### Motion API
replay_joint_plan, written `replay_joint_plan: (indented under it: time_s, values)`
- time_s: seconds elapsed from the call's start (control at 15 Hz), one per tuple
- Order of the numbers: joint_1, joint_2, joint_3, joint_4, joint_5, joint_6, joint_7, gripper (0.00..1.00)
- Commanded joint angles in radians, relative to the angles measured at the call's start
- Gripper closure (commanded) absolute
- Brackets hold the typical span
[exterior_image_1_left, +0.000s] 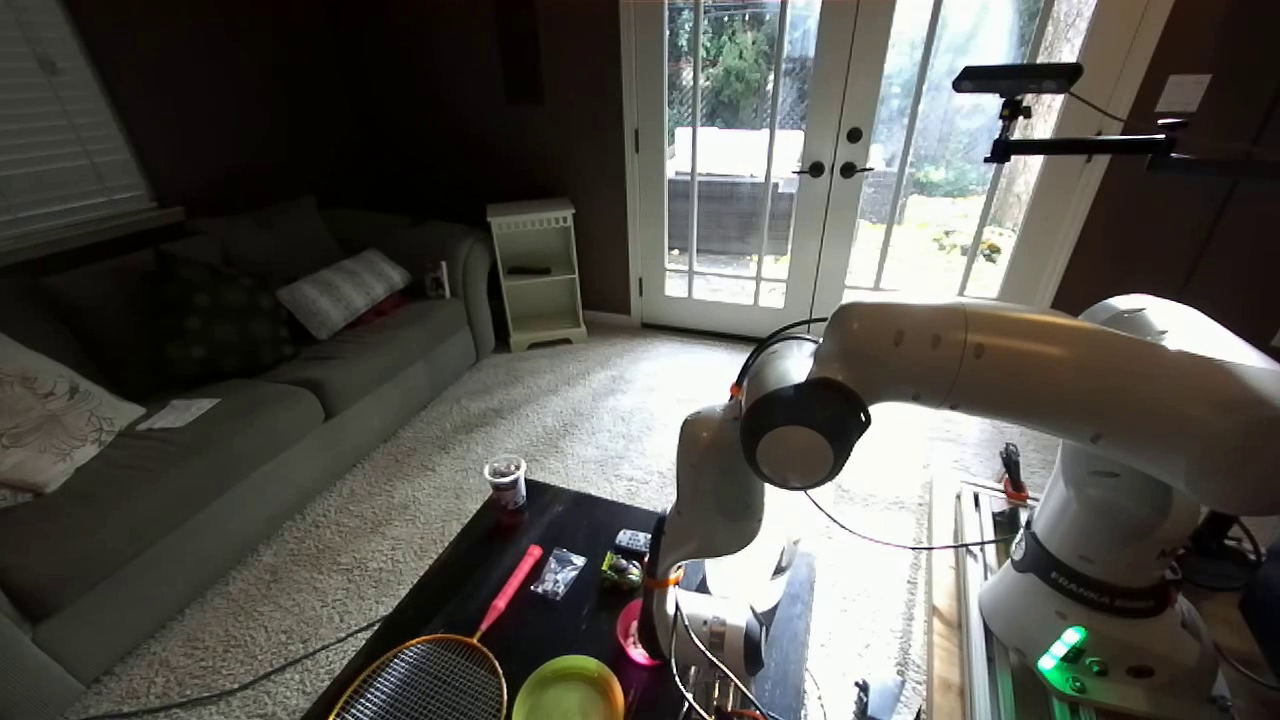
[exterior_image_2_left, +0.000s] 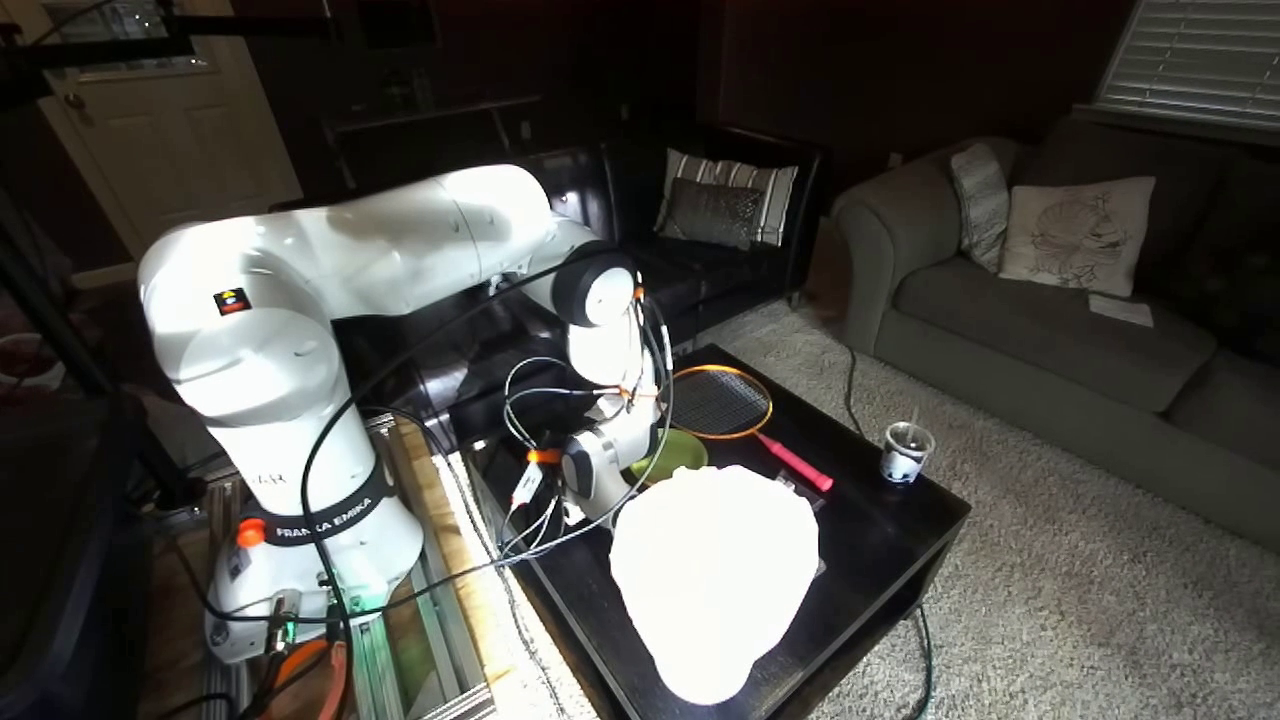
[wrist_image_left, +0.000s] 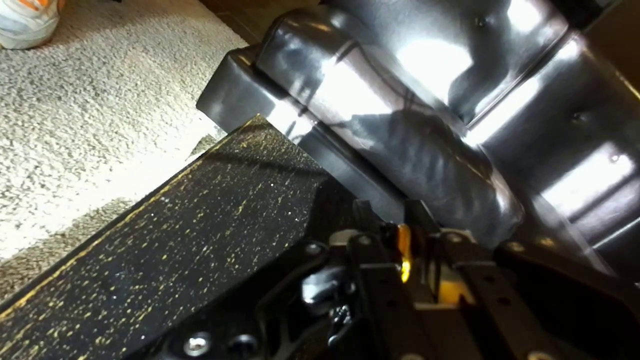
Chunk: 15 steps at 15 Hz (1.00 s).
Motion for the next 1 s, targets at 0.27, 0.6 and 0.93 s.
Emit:
replay_joint_plan:
  time_s: [0.27,0.6,0.93]
  values:
    - [0.011,0.000,-0.030,-0.039,0.092,-0.133,-0.058,0.95]
    - [-0.021,0.000,-0.006,-0.046,0.036,-0.113,-0.052,0.95]
    - [0.063,-0.001,-0.020,-0.011,-0.066,-0.007,-0.052,0.95]
